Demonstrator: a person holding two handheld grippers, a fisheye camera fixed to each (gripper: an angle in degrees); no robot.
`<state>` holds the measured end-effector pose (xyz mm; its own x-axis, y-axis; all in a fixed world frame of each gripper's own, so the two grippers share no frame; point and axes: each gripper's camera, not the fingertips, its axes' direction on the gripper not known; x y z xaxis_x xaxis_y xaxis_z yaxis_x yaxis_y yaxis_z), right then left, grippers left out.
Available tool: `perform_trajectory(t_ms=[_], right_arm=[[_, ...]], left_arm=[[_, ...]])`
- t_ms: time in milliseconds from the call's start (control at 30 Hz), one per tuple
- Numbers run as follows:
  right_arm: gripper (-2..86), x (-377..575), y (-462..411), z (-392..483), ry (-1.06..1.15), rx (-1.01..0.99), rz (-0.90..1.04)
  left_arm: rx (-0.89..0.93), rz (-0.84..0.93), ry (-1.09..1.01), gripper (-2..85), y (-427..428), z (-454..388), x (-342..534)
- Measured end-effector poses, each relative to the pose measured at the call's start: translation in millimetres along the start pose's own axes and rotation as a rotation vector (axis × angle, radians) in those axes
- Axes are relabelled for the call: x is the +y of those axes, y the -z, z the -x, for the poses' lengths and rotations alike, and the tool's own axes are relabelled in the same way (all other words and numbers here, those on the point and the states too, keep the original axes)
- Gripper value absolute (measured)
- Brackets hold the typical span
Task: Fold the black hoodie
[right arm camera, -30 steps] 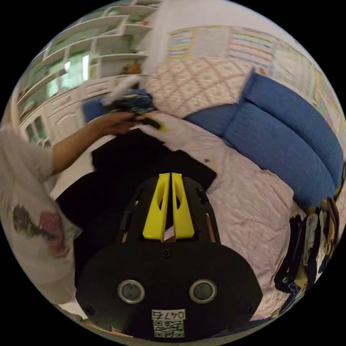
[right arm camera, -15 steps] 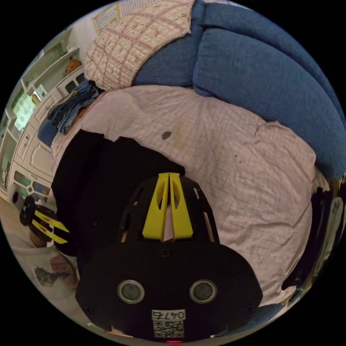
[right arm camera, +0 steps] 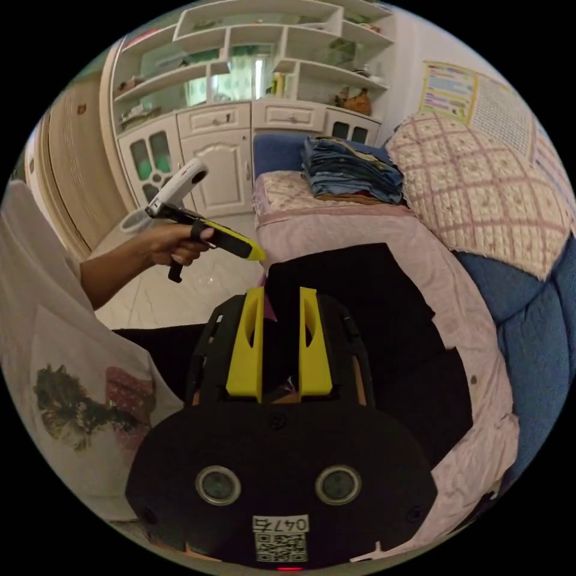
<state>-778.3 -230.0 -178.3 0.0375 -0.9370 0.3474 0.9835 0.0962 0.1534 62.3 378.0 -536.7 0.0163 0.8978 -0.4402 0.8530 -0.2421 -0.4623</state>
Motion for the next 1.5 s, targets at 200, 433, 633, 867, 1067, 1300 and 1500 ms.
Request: perform_trajectory(t_ms=[200, 433, 633, 867, 1067, 1300, 1500], right_arm=[[6.5, -48, -28, 45, 0.076, 0.065, 0.072], [8.1, -83, -42, 90, 0.189, 0.124, 0.081], [14.2, -106, -68, 153, 0.348, 0.272, 0.142], [4.6, -100, -109, 201, 0.294, 0.713, 0.137], [1.5, -66, -76, 179, 0.065, 0.62, -0.01], [1.3, -20, -73, 168, 0.043, 0.626, -0.046], [1.4, 39, -71, 147, -0.002, 0.643, -0.08]], left_arm=[[-0.056, 0.054, -0.088, 4.1, -7, 3, -22], [-0.021, -0.051, -0.171, -0.7, 39, -1, -26], [0.057, -0.025, -0.18, -0.9, 56, 7, -50], [0.176, -0.045, -0.182, -0.3, 62, 20, -73], [0.341, -0.19, 0.078, 8.9, 42, 91, -107], [0.103, 0.005, 0.108, 15.1, -98, 81, -194], [0.013, 0.057, 0.031, 4.7, -191, 65, -204]])
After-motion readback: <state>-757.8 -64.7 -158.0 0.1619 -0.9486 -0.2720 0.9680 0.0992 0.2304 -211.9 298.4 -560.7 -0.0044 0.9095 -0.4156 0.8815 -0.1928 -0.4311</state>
